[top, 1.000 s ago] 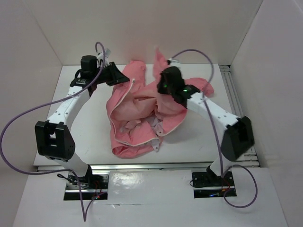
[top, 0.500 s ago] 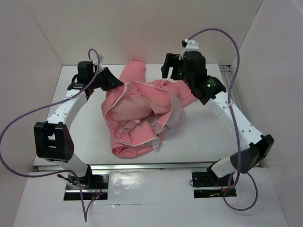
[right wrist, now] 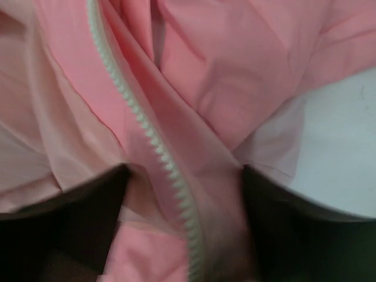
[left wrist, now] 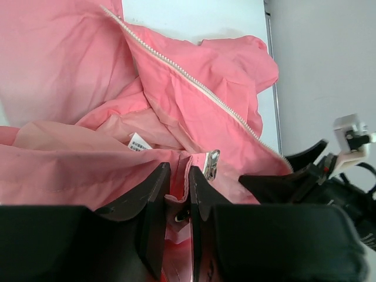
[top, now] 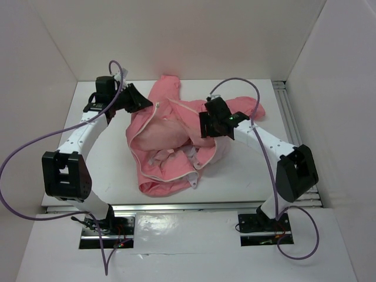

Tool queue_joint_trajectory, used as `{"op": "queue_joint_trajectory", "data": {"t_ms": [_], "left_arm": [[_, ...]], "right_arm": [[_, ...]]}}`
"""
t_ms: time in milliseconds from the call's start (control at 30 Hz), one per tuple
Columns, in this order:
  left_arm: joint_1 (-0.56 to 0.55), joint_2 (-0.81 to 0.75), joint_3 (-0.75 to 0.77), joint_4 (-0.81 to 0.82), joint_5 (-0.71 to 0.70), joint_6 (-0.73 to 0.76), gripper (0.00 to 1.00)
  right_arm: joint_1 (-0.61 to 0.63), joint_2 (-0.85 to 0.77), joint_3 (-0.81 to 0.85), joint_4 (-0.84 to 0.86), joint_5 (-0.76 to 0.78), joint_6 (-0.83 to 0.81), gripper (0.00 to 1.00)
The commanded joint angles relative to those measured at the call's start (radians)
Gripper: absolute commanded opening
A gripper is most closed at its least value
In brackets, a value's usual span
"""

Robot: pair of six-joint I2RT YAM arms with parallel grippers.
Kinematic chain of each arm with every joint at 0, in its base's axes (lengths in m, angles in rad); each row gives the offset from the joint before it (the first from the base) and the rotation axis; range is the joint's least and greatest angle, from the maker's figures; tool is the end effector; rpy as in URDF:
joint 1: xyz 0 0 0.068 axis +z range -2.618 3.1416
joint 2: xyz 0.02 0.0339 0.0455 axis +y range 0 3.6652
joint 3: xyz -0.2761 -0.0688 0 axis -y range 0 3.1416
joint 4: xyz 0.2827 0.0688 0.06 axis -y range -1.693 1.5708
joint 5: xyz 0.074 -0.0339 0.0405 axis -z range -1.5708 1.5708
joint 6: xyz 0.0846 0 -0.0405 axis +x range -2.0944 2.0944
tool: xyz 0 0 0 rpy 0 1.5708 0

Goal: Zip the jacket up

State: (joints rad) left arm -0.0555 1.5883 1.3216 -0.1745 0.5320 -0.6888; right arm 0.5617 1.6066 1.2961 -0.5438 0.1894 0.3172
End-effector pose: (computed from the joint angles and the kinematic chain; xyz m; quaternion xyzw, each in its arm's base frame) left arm 0.4431 -0.0676 0.3102 -0.1201 0.8183 -0.3946 0.4003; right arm 0.3644 0.2105 0.2417 -0.0808 0.9294 0.0684 0.3536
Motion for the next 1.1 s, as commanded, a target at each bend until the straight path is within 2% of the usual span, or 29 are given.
{"op": "queue_joint_trajectory", "data": {"t_ms": [0, 67, 133, 300, 367, 467, 533, 600, 667, 700, 733, 767, 800, 867, 933, 1000, 1067], "left_arm": [[0.005, -0.016, 0.033, 0.02, 0.013, -0.009, 0.0], [0.005, -0.005, 0.062, 0.02, 0.025, -0.018, 0.0], [0.005, 0.019, 0.112, 0.02, 0.051, -0.018, 0.0], [0.014, 0.061, 0.191, -0.002, 0.08, -0.031, 0.0], [0.014, 0.071, 0.218, 0.007, 0.092, -0.041, 0.0], [0.014, 0.082, 0.228, 0.007, 0.092, -0.041, 0.0], [0.014, 0.082, 0.218, 0.007, 0.092, -0.041, 0.0], [0.014, 0.082, 0.194, 0.017, 0.092, -0.052, 0.0], [0.023, 0.082, 0.185, 0.017, 0.092, -0.052, 0.0], [0.023, 0.091, 0.185, 0.017, 0.092, -0.052, 0.0], [0.023, 0.091, 0.185, 0.017, 0.092, -0.052, 0.0], [0.023, 0.091, 0.185, 0.017, 0.092, -0.052, 0.0], [0.023, 0.101, 0.185, 0.017, 0.092, -0.052, 0.0], [0.023, 0.101, 0.185, 0.007, 0.102, -0.043, 0.0], [0.023, 0.101, 0.185, -0.003, 0.092, -0.043, 0.0], [0.023, 0.101, 0.185, -0.026, 0.063, -0.034, 0.0], [0.023, 0.09, 0.185, -0.042, 0.048, -0.034, 0.0]], "right_arm": [[-0.006, -0.097, -0.057, 0.025, 0.007, 0.057, 0.59], [-0.038, -0.115, -0.034, 0.015, 0.103, 0.057, 0.27], [-0.075, -0.128, 0.059, -0.017, 0.175, 0.028, 0.01], [-0.152, -0.146, 0.328, -0.093, 0.359, -0.096, 0.0], [-0.143, -0.163, 0.399, -0.093, 0.36, -0.194, 0.0], [-0.076, -0.212, 0.39, -0.071, 0.39, -0.288, 0.0], [-0.007, -0.273, 0.301, -0.059, 0.377, -0.302, 0.08], [0.068, -0.319, 0.142, -0.059, 0.345, -0.265, 0.08], [0.124, -0.382, 0.013, -0.07, 0.29, -0.155, 0.11], [0.179, -0.399, -0.123, -0.07, 0.245, -0.109, 0.16], [0.207, -0.408, -0.182, -0.058, 0.164, -0.058, 0.27], [0.233, -0.409, -0.229, -0.058, 0.13, 0.029, 0.65], [0.275, -0.409, -0.286, -0.058, 0.107, 0.063, 0.71], [0.311, -0.409, -0.287, -0.094, 0.108, 0.098, 0.77], [0.32, -0.399, -0.207, -0.129, 0.151, 0.083, 0.79], [0.31, -0.399, -0.088, -0.139, 0.162, 0.01, 0.79], [0.25, -0.358, -0.008, -0.078, 0.115, -0.065, 0.79]]}}
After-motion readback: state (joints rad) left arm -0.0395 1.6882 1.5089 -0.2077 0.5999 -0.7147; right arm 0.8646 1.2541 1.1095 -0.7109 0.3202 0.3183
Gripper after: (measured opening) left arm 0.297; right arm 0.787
